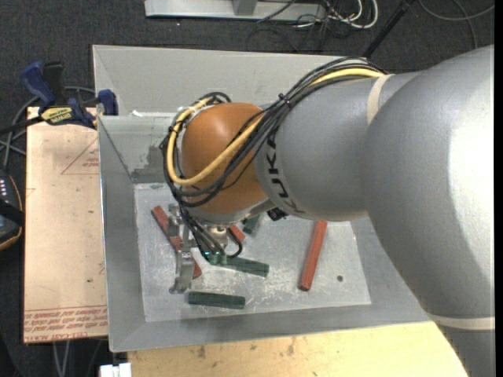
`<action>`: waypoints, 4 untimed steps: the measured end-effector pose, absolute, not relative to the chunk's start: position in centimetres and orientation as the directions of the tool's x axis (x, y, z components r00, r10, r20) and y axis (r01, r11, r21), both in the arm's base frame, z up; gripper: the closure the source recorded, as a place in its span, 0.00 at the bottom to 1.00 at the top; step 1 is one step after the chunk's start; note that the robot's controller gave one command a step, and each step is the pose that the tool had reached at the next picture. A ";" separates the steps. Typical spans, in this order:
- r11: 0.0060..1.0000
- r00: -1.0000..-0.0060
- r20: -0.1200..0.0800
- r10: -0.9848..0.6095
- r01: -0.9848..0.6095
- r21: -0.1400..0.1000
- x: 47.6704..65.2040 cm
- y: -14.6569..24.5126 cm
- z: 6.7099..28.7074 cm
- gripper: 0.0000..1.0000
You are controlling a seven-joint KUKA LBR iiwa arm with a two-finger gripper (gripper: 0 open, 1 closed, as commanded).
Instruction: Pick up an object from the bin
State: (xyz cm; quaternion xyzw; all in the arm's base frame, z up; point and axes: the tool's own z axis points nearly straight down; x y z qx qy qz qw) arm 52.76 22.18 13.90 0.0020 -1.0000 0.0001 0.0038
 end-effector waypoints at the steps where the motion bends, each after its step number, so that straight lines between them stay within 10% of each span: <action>1: 0.995 -0.995 -0.007 -0.104 -0.104 0.003 49.6 18.8 6.9 0.00; 2: 0.994 -0.994 -0.007 -0.106 -0.106 0.004 49.7 19.0 7.2 1.00; 3: 0.994 -0.994 -0.007 -0.105 -0.105 0.003 49.7 18.9 7.1 0.00; 4: 0.994 -0.994 -0.001 -0.105 -0.105 0.002 49.5 18.9 7.0 1.00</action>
Offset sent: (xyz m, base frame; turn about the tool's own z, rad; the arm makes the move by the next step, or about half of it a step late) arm -0.0330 -0.0332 -0.0690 -0.1037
